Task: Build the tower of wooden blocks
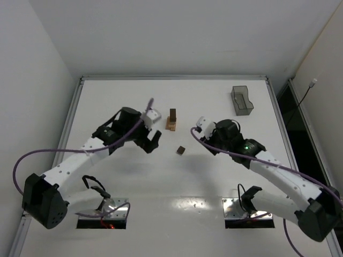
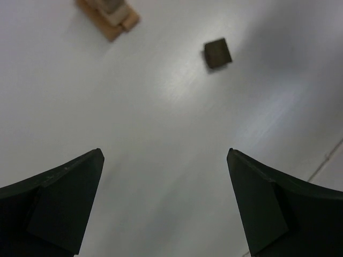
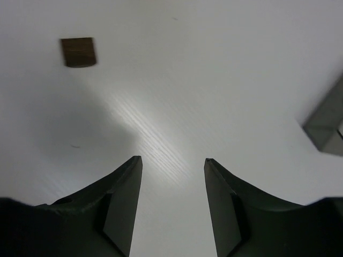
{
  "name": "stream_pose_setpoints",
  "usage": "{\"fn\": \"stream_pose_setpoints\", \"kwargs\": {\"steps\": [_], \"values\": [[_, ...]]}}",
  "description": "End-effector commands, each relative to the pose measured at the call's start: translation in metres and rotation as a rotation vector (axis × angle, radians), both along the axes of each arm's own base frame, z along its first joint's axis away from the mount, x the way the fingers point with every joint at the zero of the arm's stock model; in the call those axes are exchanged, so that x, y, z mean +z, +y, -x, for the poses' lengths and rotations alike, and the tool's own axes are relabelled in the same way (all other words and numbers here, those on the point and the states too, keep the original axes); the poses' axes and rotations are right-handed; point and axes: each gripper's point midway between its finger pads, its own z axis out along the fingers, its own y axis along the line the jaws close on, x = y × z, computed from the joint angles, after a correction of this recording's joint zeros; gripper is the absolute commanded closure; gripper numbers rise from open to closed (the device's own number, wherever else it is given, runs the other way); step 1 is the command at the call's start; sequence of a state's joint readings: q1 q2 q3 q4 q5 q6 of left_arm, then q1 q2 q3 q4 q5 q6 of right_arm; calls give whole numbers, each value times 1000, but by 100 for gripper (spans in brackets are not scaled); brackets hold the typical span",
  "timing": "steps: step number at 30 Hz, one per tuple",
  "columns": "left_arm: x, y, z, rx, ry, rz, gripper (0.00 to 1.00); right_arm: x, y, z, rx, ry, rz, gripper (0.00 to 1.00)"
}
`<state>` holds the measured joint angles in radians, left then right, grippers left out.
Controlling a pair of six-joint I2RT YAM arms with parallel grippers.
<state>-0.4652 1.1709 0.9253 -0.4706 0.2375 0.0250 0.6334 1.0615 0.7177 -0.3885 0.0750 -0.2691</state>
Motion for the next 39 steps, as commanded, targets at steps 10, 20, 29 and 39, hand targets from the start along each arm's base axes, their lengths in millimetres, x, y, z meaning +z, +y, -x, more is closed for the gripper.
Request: {"fn": "stream_pose_setpoints", "kwargs": {"steps": [10,20,29,39], "values": [[-64,-45,36,-764,-623,-461,11,59,-127,-13,-608,-180,1,51],[-65,-92,5,-798,-801,-396,63,77,-155,-21,-780,-141,-130,48],[-71,-123,19,-908,-773,-283,56,80,-158,-42,-768,-156,-148,48],[-85,-139,25,-961,-746,-267,48,70,-175,-57,-808,-108,-177,48]]}}
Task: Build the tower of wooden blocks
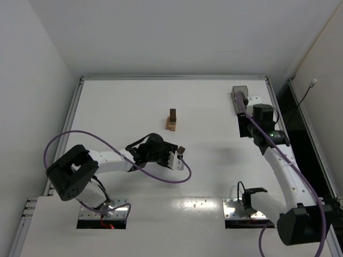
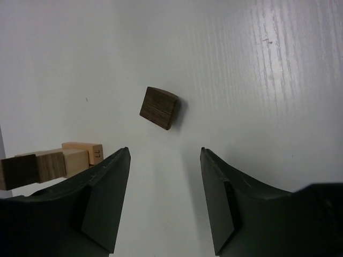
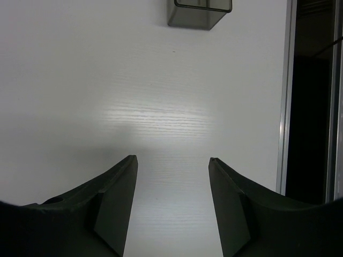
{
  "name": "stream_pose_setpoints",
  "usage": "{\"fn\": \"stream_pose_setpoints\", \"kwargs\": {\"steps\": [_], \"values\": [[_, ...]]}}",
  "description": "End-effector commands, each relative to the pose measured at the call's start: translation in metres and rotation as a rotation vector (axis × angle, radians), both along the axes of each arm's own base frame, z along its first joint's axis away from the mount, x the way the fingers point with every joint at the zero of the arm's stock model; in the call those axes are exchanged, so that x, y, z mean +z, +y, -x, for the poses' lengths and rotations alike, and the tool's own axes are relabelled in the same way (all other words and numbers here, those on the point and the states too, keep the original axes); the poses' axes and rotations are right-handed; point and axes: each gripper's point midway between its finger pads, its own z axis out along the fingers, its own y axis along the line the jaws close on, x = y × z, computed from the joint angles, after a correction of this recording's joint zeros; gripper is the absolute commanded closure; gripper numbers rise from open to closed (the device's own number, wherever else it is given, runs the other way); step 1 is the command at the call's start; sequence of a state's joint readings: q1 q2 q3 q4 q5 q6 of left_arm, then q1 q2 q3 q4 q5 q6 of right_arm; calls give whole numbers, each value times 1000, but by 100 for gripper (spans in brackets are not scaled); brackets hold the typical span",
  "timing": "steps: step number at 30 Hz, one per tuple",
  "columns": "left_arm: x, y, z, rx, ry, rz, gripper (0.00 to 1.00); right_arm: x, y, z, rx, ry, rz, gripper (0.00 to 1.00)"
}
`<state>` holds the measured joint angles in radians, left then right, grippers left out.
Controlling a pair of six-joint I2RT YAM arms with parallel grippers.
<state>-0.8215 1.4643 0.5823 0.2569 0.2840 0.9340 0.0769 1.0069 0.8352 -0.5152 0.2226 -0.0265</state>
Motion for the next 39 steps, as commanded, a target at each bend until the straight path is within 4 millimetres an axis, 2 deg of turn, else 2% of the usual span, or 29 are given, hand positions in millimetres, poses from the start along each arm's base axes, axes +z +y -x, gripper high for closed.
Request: {"fn": "stream_pose_setpoints", "kwargs": {"steps": [1,7,8,15,19,24,25,28,32,34,39], "values": [[20,-27,-1,-82,-44,81,48,23,-2,-19,-7,-79,-39,47],[5,-36,-5,-83,-41,71,48,18,-10,-25,-21,-56,-64,47],[9,-38,-7,-84,-57,87,48,18,-8,-25,-14,-55,-70,47],[-4,-49,-3,-111,-45,84,48,15,-13,-26,-21,-47,-87,47],[-1,-55,-9,-116,-57,87,49,12,-17,-26,-32,-37,-93,47],[-15,-59,-15,-108,-41,62,52,10,-17,-29,-28,-28,-105,47],[-10,-62,-17,-108,-49,71,52,10,-17,-29,-28,-28,-105,47],[-17,-62,-18,-90,-24,59,52,11,-20,-31,-37,-28,-105,47],[-16,-62,-21,-76,-20,56,53,8,-17,-34,-23,-16,-117,47],[-25,-56,-16,-76,-2,36,54,10,-21,-36,-32,-26,-117,47],[-25,-50,-16,-66,6,28,58,7,-19,-36,-24,-16,-124,47]]}}
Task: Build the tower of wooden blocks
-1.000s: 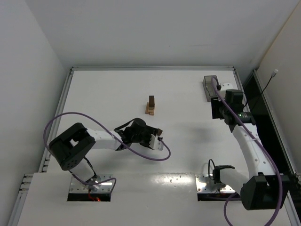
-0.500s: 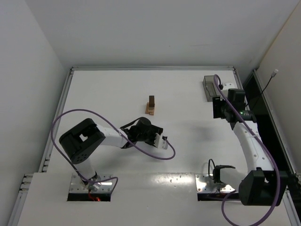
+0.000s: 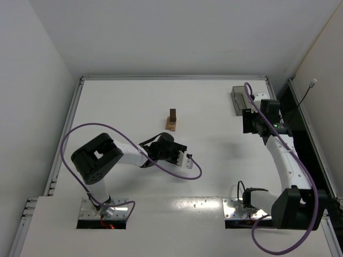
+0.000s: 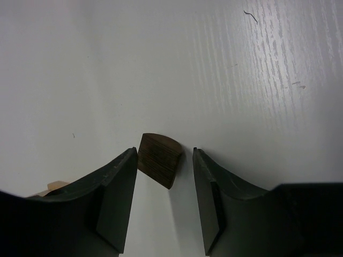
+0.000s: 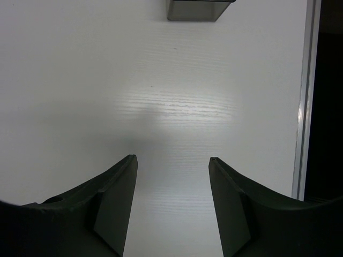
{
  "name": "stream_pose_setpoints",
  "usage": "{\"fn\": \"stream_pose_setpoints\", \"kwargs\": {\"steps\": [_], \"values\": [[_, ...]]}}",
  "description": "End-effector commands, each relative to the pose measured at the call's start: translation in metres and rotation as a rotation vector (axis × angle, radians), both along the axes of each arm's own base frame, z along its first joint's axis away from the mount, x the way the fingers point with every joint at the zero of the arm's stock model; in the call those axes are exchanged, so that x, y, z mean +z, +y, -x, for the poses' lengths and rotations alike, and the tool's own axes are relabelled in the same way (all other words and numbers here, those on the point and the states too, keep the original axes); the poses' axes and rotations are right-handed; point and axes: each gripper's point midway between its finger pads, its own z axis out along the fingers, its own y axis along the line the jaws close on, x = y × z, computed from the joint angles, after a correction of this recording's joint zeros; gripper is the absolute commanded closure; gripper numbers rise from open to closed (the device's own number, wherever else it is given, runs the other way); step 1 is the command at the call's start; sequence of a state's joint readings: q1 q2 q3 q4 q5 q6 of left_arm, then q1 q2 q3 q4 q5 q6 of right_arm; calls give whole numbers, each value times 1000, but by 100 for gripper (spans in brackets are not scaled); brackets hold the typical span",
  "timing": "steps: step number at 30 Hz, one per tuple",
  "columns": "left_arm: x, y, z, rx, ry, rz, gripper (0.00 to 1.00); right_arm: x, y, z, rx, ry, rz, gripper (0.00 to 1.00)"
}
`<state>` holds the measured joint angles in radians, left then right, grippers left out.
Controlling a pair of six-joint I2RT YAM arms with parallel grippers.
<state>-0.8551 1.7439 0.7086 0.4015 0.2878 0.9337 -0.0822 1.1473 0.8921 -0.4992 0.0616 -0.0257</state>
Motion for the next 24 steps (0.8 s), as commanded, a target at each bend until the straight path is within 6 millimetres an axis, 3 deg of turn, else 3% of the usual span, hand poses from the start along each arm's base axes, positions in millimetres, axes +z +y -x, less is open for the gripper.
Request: {"fn": "stream_pose_setpoints", "kwargs": {"steps": [1,4,10,15,21,24], "values": [[7,-2,2,-21,5,26,58,24,2,-17,9,-84,-16,47],[3,0,5,-20,12,18,59,24,4,-18,16,-85,-22,47],[-1,3,2,-6,27,12,71,24,4,-18,16,-85,-22,47],[-2,1,-2,13,42,6,71,24,4,-18,16,-85,-22,47],[5,-3,-6,47,77,10,98,24,4,-18,21,-86,-34,47],[18,-7,-8,79,113,37,100,23,6,-16,22,-87,-46,47]]}}
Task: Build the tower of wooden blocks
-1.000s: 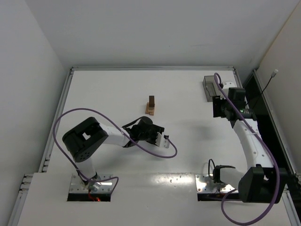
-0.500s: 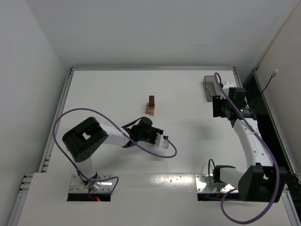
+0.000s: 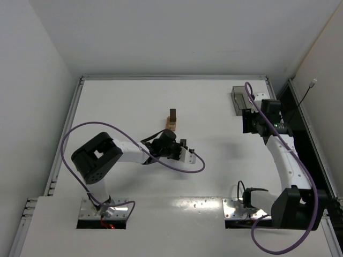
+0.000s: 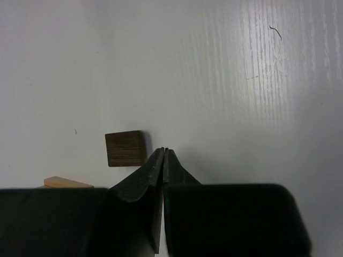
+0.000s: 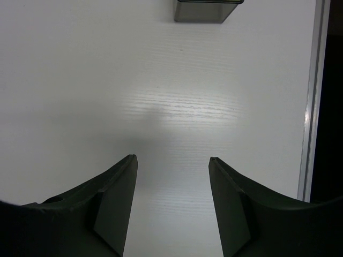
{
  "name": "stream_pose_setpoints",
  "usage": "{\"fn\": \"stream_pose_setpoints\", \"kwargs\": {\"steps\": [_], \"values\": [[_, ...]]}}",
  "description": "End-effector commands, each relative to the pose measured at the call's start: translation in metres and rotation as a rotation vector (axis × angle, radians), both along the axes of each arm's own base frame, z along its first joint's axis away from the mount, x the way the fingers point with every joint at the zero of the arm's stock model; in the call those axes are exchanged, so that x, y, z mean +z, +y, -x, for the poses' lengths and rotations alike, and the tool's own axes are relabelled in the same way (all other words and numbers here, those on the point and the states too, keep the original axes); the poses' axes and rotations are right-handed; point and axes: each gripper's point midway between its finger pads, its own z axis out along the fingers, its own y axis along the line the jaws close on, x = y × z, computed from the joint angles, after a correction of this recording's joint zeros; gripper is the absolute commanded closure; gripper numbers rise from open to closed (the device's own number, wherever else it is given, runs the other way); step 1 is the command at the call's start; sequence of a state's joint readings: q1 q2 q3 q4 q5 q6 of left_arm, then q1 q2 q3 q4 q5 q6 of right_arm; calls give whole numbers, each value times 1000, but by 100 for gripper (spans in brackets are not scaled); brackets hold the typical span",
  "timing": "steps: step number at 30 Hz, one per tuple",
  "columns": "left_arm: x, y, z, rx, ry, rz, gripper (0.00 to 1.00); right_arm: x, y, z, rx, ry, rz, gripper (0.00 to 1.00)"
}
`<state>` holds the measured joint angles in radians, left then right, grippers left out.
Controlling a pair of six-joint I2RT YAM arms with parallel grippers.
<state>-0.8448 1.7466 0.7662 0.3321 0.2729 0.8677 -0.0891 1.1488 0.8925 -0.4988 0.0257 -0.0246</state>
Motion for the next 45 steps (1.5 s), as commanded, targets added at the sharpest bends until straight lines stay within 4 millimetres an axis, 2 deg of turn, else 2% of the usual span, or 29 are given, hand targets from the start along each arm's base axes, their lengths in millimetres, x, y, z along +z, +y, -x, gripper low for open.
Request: {"fn": "stream_pose_setpoints", "kwargs": {"steps": [1,4,5,8,11,12,14,15,16,18,20,24,30,32,33,36,37,39,40,45], "values": [[13,-6,1,30,75,37,100,22,2,-13,2,-85,-22,47],[32,-11,3,81,154,74,100,25,7,-13,14,-96,-45,47],[50,-17,1,87,163,109,100,21,7,-11,14,-87,-46,47],[66,-19,10,129,265,145,100,24,10,-8,15,-100,-60,47],[85,-20,14,163,256,180,100,26,10,-7,16,-109,-59,44],[90,-20,14,167,256,193,84,26,10,-7,16,-109,-59,44],[98,-22,17,167,234,200,69,30,10,-7,16,-120,-58,44],[93,-18,16,187,229,187,56,30,10,-7,16,-120,-58,44],[93,-20,17,189,222,183,53,30,11,-7,23,-120,-64,44],[76,-16,15,208,228,139,51,30,11,-7,23,-120,-64,44],[73,-19,5,245,221,130,50,30,11,-7,23,-120,-64,44],[65,-20,-10,315,210,115,48,32,11,-6,24,-129,-63,44],[44,-32,-33,396,211,85,48,25,12,-3,23,-111,-65,44],[45,-38,-40,411,212,91,48,25,12,-3,23,-111,-65,44],[36,-37,-45,428,226,80,48,25,12,-3,23,-111,-65,44],[35,-43,-52,440,223,90,48,25,10,-3,16,-111,-59,44],[26,-40,-55,451,231,75,48,25,10,-3,16,-111,-59,44],[33,-45,-60,449,223,91,50,25,10,-3,16,-111,-59,44],[24,-43,-58,452,234,70,51,25,10,-3,16,-111,-59,44],[15,-39,-67,478,249,58,52,23,10,-5,16,-109,-59,44]]}}
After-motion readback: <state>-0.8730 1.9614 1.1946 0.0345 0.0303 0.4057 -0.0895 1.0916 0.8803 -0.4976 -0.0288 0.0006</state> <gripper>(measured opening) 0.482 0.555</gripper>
